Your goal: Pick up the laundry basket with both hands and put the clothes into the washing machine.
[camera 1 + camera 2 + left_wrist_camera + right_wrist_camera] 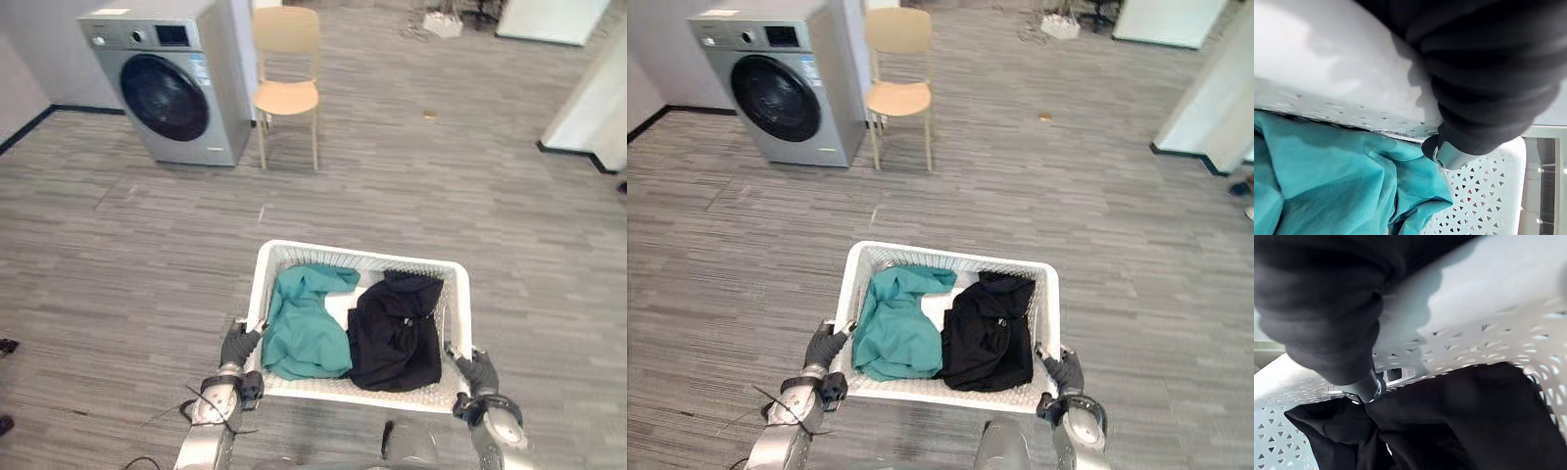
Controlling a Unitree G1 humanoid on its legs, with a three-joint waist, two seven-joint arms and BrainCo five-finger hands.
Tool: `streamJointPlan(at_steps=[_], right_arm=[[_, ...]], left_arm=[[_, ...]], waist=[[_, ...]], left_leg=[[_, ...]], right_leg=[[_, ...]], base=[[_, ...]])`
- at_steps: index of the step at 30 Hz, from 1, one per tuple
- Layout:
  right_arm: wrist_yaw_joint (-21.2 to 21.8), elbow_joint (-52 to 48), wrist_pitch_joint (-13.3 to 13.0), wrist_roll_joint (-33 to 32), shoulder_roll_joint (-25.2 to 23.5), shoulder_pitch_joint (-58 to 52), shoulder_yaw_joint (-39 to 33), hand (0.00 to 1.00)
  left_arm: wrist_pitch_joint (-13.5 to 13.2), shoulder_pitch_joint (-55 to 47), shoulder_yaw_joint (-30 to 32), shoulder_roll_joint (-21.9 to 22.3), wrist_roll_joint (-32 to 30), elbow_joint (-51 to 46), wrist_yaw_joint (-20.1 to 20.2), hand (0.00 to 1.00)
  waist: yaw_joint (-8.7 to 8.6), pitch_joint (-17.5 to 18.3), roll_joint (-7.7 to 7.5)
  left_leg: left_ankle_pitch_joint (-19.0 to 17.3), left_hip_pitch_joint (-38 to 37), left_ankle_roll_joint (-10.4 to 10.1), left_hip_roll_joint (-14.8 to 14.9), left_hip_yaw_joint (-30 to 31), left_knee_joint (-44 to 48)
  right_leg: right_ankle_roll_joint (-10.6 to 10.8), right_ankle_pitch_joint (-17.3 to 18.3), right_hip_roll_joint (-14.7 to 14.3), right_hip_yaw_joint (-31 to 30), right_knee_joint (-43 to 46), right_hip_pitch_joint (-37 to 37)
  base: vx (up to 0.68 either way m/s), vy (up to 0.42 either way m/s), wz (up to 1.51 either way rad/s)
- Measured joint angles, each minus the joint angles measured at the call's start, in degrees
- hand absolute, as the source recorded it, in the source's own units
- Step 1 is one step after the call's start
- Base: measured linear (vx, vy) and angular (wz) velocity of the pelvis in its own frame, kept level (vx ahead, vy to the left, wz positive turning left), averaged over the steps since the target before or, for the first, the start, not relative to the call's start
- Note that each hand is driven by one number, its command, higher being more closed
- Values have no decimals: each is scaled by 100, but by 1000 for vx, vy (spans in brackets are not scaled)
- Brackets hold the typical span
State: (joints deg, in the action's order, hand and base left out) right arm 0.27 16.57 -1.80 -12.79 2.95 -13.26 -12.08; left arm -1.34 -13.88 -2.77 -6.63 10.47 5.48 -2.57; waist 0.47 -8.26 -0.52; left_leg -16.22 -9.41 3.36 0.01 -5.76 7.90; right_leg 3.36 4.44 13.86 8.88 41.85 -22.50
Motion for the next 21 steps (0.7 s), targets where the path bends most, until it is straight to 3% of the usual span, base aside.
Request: streamJointPlan(at_steps=[2, 3, 4, 5, 6, 7, 8, 9, 10, 11, 12, 14, 16, 17, 18, 19, 20, 21], right_arm=[[-2, 0, 6, 0, -57, 4, -5, 100], [-2, 0, 15, 0, -55, 2, -18, 100], [-9, 0, 30, 0, -48, 0, -59, 100], [-16, 0, 35, 0, -29, 0, -65, 100], [-40, -9, 37, 0, -9, -52, -84, 100], [-65, -11, 45, -1, -2, -64, -104, 100], [-67, -22, 59, 0, -7, -60, -101, 100], [-62, -198, 80, 0, -38, -175, -60, 100], [-66, -467, 82, -2, -23, -360, 7, 100], [-65, -589, 82, -6, 41, -464, 78, 100], [-84, -662, 78, -10, 124, -410, 150, 100], [-107, -664, 78, -19, 154, -347, 124, 100], [-108, -662, 74, -72, 206, -183, 159, 100], [-108, -645, 74, -71, 273, -66, 240, 100], [-108, -610, 78, -71, 312, 10, 290, 100], [-114, -600, 107, -70, 387, 116, 390, 100], [-109, -600, 111, -68, 432, 156, 431, 100], [-94, -598, 110, -65, 456, 161, 435, 100]], left_arm=[[-28, 3, -1, -90, 20, -1, 7, 100], [-27, 3, -14, -86, 20, -1, 14, 100], [-25, 3, -39, -75, 20, -1, 26, 100], [-19, 5, -50, -49, 19, 4, 29, 100], [-6, -1, -132, 18, 12, 9, 32, 100], [5, 12, -126, 43, 0, 12, 48, 100], [21, 11, -83, 45, -7, 12, 50, 100], [47, 4, -9, 52, -13, 14, 98, 100], [47, -49, 21, 114, -7, 7, 135, 100], [38, -131, 72, 185, 2, -10, 143, 100], [0, -211, 90, 280, 15, -30, 160, 100], [-56, -215, 101, 321, 16, -80, 236, 100], [-157, -241, 192, 326, 20, -189, 265, 100], [-187, -246, 284, 395, 28, -206, 265, 100], [-193, -257, 340, 430, 53, -206, 266, 100], [-198, -264, 404, 439, 85, -206, 262, 100], [-200, -319, 451, 492, 131, -238, 263, 100], [-201, -382, 470, 540, 131, -296, 263, 100]], waist=[[-137, -17, -54], [-162, -24, -63], [-236, -43, -107], [-289, -67, -111], [-359, -57, 148], [-373, -48, 387], [-376, -49, 422], [-401, -76, 469], [-411, -146, 567], [-361, -154, 568], [-161, -193, 541], [-13, -252, 454], [195, -329, 269], [344, -348, 284], [386, -380, 249], [501, -384, 259], [535, -375, 283], [529, -347, 329]], left_leg=[[-81, -47, -34, 5, 235, -117], [-94, -91, -64, 8, 278, -185], [-156, -228, -205, 34, 373, -273], [-215, -325, -287, 104, 427, -290], [-344, -483, -438, 411, 517, -306], [-416, -442, -560, 753, 580, -8], [-423, -302, -574, 897, 608, 408], [-337, 117, -600, 1146, 644, 1693], [302, 689, -560, 1436, 661, 3369], [1510, 1108, -496, 1610, 718, 4486], [1728, 1621, -607, 1686, 765, 5846], [1317, 2321, -422, 1546, 689, 6934], [774, 2996, -372, 1301, 208, 6605], [572, 3315, -462, 1304, 8, 5897], [531, 3438, -515, 1287, -45, 5467], [559, 3613, -559, 1254, -146, 4263], [736, 3589, -808, 1241, -195, 2505], [862, 3545, -989, 1223, -97, 1646]], right_leg=[[171, -249, -218, 388, -2002, -93], [163, -387, -284, 477, -2526, -86], [83, -590, -415, 566, -3216, -69], [-52, -843, -519, 495, -3279, -55], [-243, -1247, -846, 416, -3111, 43], [-423, -1091, -1127, 486, -2772, 12], [-527, -931, -1192, 586, -2635, 49], [-591, -568, -1356, 773, -2456, 277], [-705, -244, -1623, 898, -2432, 760], [-782, -53, -1803, 869, -2507, 1140], [-850, 86, -1960, 693, -2741, 1694], [-865, 98, -2003, 460, -3188, 2368], [-865, 98, -1799, 67, -3722, 3074], [-856, 105, -1725, -130, -3900, 3326], [-803, 140, -1657, -211, -3979, 3433], [-662, 286, -1482, -318, -4140, 3663], [-508, 420, -1352, -313, -4320, 3929], [-449, 512, -1325, -316, -4381, 4050]], base=[[311, -119, 48], [493, -200, 53], [383, -161, 43], [538, -209, 52], [617, -211, 37], [658, -226, 24], [679, -282, 18], [678, -354, 29], [803, -406, 23], [810, -361, -16], [670, -252, -45], [524, -149, -48], [700, -70, -79], [611, 23, -99], [579, 99, -100], [576, 158, -76], [585, 179, -60], [732, 306, -32]])
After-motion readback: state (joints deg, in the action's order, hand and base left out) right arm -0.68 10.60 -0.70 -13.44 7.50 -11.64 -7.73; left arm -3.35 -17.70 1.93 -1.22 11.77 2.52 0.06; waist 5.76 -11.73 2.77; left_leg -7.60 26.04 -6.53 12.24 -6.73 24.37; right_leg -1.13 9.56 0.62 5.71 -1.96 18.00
